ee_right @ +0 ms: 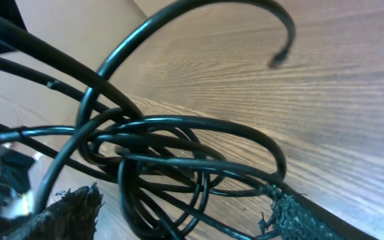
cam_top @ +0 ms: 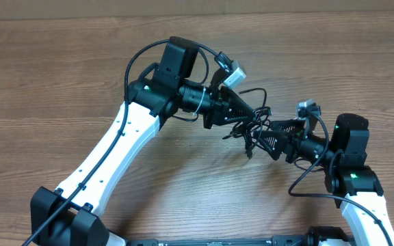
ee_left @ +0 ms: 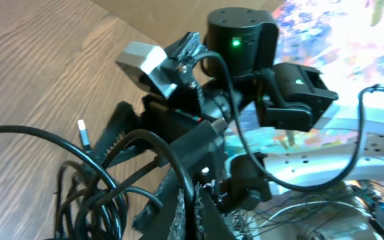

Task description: Untangle cables

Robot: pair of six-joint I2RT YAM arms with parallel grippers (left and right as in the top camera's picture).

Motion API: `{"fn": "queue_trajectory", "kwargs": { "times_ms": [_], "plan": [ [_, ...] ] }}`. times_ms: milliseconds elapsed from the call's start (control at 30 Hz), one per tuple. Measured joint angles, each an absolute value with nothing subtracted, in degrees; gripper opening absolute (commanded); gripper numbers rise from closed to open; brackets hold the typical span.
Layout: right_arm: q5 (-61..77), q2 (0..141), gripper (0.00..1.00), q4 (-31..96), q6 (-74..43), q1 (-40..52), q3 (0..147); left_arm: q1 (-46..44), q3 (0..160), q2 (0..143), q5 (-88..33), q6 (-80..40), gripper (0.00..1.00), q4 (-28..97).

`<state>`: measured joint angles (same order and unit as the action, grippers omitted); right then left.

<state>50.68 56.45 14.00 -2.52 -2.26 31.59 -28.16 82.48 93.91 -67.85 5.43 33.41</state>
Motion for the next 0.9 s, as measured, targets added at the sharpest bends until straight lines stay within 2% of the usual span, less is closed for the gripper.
{"fn": "queue_trajectory", "kwargs": {
  "times_ms": [467,733,833,900],
  "plan": [
    [50.72,56.45,0.84,13.67,27.03,-2.24,31.59,-28.16,82.48,93.91,-69.36,4.36,0.04,37.32],
    [50.81,56.45,0.8,12.53,33.74,-2.26,31.59,-28.97,82.48,93.91,-75.35,4.38,0.04,35.73],
    [51.68,56.45,0.76,10.63,34.61,-2.24,31.59,-30.72,82.48,93.91,-76.79,4.36,0.04,35.2],
    [52.36,56.45,0.63,9.96,34.94,-2.26,31.59,-31.88,82.48,93.91,-77.38,4.36,0.04,35.09]
  ]
}}
